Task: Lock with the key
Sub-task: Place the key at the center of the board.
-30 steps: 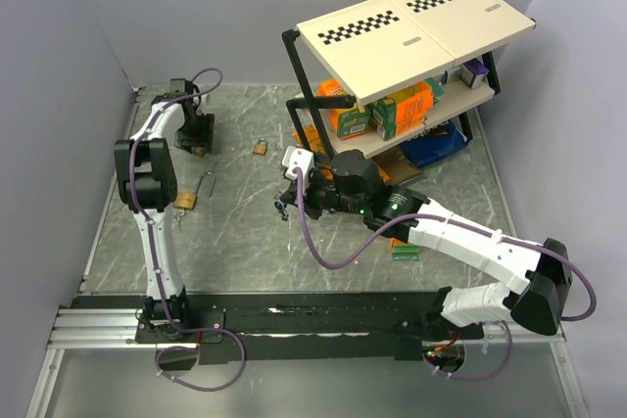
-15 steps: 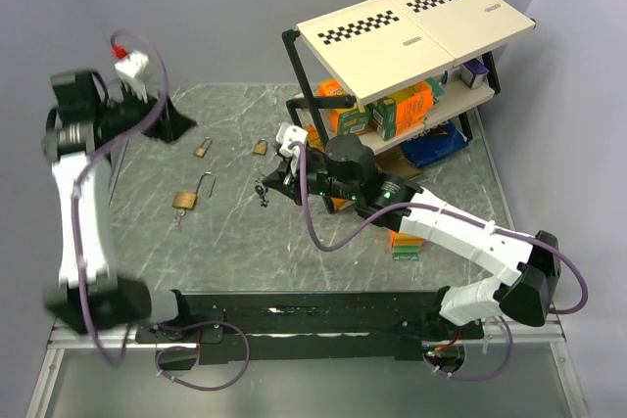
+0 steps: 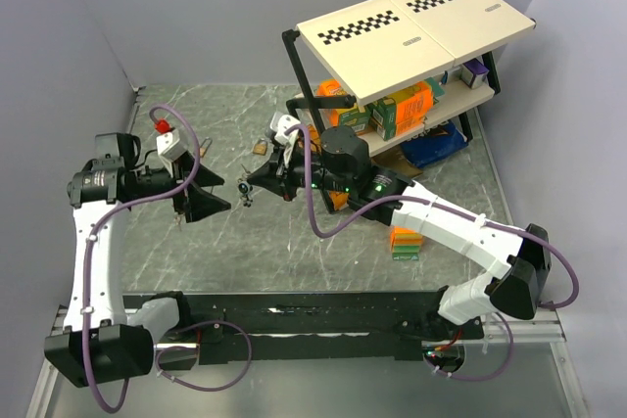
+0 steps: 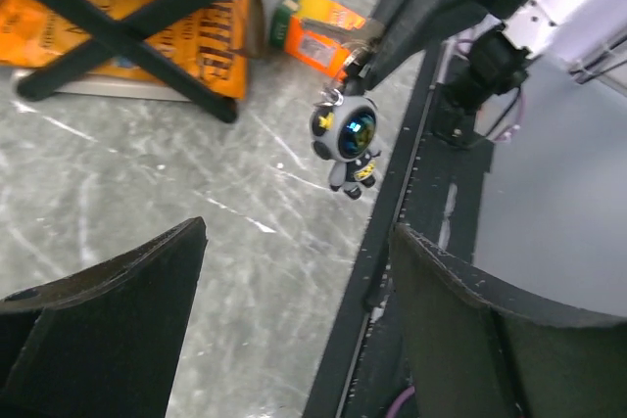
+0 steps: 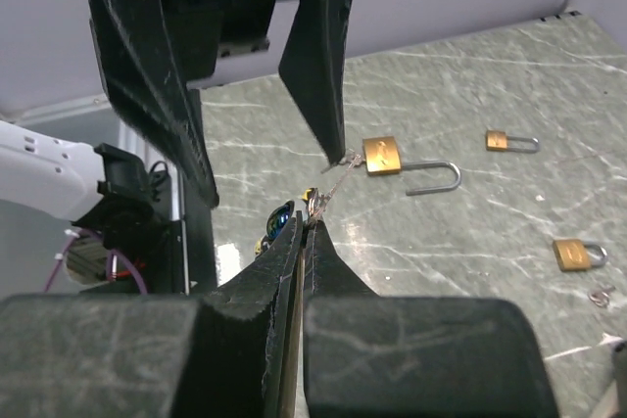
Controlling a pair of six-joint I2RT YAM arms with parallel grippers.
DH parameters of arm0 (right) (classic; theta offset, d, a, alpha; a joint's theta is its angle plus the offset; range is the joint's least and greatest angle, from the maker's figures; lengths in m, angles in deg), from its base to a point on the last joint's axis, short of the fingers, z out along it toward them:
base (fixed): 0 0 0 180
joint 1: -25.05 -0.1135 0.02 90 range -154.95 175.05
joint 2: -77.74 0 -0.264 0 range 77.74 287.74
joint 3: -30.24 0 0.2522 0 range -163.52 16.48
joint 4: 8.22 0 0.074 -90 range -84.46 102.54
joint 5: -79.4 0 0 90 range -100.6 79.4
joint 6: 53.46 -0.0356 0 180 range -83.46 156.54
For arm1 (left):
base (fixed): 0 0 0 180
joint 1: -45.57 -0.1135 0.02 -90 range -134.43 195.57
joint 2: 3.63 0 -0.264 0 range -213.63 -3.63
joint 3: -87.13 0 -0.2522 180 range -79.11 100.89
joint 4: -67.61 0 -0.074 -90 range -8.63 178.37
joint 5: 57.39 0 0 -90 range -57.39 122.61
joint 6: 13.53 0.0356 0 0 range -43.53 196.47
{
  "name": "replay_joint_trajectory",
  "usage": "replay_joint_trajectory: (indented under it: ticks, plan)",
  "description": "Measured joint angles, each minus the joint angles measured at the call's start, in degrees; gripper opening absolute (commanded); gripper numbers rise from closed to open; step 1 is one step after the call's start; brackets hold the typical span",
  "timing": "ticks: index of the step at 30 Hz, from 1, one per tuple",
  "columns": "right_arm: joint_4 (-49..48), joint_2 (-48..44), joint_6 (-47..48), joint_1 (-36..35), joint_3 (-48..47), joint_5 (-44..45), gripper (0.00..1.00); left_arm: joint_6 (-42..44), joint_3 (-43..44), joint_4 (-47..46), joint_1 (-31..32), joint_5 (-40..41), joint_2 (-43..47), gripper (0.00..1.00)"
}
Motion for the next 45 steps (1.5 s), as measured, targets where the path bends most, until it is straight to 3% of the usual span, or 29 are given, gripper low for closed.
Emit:
replay_joint_trajectory:
  ticks: [10, 20, 23, 28, 31, 34, 36, 38, 40, 41, 42, 44, 45]
  plan:
    - [-0.3, 0.2, -0.8, -0.8, -0.1, -1.1, 0.0, -11.9, -3.3, -11.1, 4.4, -1.4, 2.2, 0.74]
    - [-0.5, 2.3, -2.2, -1.3, -1.0, -1.2, 0.0, -22.8, -5.4, -22.1, 7.4, -1.0, 2.2, 0.53]
    - [-0.5, 2.4, -2.2, -1.3, -1.0, -1.0, 0.0, -25.0, -6.5, -24.4, 7.8, -0.8, 2.2, 0.6]
    - [-0.5, 2.4, -2.2, -1.3, -1.0, -1.1, 0.0, -28.1, -7.8, -27.8, 9.0, 0.2, 2.3, 0.6]
    - [-0.5, 2.4, -2.2, -1.3, -1.0, -1.1, 0.0, -30.6, -8.8, -30.7, 10.6, 1.1, 2.3, 0.49]
    - [-0.5, 2.4, -2.1, -1.3, -1.0, -0.6, 0.0, -33.1, -9.9, -33.0, 11.9, 1.4, 2.6, 0.25]
    - [-0.4, 2.5, -2.0, -1.2, -1.0, -0.3, 0.01, -34.5, -10.6, -34.1, 12.3, 1.7, 3.1, 0.16]
    - [-0.3, 2.5, -1.9, -1.2, -1.0, 0.5, 0.17, -35.9, -10.7, -35.0, 12.3, 1.6, 3.1, 0.07]
    - [-0.3, 2.5, -2.1, -1.2, -1.0, 1.4, 0.4, -36.8, -10.7, -35.6, 12.3, 2.0, 2.9, 0.01]
    - [0.0, 2.5, -2.1, -1.2, -1.0, 2.1, 0.49, -37.2, -10.7, -35.8, 12.3, 2.8, 2.6, 0.01]
    - [0.6, 2.5, -2.1, -1.2, -1.0, 2.5, 0.67, -37.5, -10.7, -36.2, 12.3, 4.0, 2.1, 0.01]
    - [1.6, 2.5, -2.3, -1.2, -1.0, 3.5, 0.82, -37.9, -10.5, -36.1, 11.9, 6.3, 0.7, 0.01]
    - [2.2, 2.4, -2.2, -1.2, -1.0, 4.3, 0.98, -37.7, -9.9, -35.4, 11.6, 8.2, -0.8, 0.01]
